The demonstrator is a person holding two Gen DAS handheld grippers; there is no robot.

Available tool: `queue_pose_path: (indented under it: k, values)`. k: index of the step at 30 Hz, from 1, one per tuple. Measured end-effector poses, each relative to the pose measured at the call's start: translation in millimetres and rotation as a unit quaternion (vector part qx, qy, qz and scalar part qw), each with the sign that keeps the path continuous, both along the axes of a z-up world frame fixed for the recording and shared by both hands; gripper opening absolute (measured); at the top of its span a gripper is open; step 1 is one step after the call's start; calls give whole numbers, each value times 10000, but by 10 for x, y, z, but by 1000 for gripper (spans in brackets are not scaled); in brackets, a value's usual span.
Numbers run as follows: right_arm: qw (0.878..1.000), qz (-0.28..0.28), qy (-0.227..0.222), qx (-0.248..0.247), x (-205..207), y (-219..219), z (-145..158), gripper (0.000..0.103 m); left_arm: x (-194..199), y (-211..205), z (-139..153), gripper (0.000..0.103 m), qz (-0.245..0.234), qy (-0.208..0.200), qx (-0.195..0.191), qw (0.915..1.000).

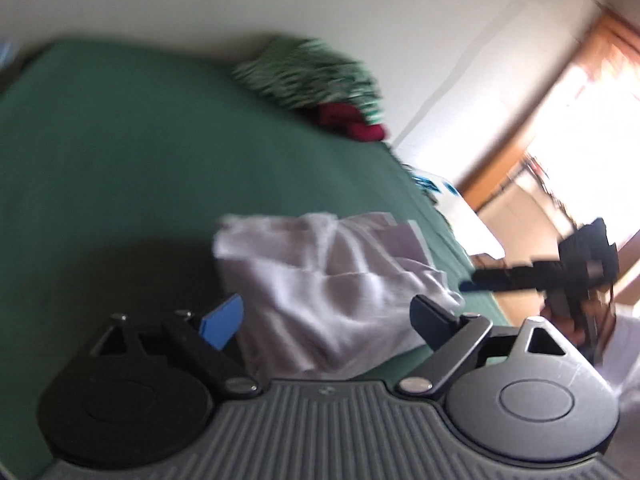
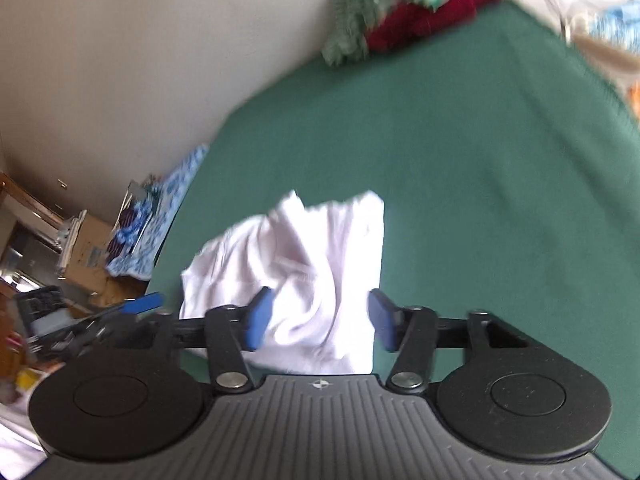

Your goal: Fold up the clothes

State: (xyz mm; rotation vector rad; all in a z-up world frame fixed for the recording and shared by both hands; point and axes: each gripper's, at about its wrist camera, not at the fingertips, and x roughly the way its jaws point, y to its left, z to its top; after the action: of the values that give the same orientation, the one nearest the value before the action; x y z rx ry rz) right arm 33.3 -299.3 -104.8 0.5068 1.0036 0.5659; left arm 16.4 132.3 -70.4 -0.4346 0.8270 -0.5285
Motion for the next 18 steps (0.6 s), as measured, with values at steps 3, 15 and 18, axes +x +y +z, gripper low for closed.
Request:
queue_pose_path:
  k: [3,15,18]
  values:
    - [9990,-161,403,55,114,-8,-109,62,103,151,-213,89,272,515,-475,9972]
    - [9965,-50,722,422,248,-30,-341,62,337,223,-501,90,322,958,-1442,9844]
    - [9948,82,717,713,295,-8,-406,61,395,150,-514,91,210,964,-1505,9837]
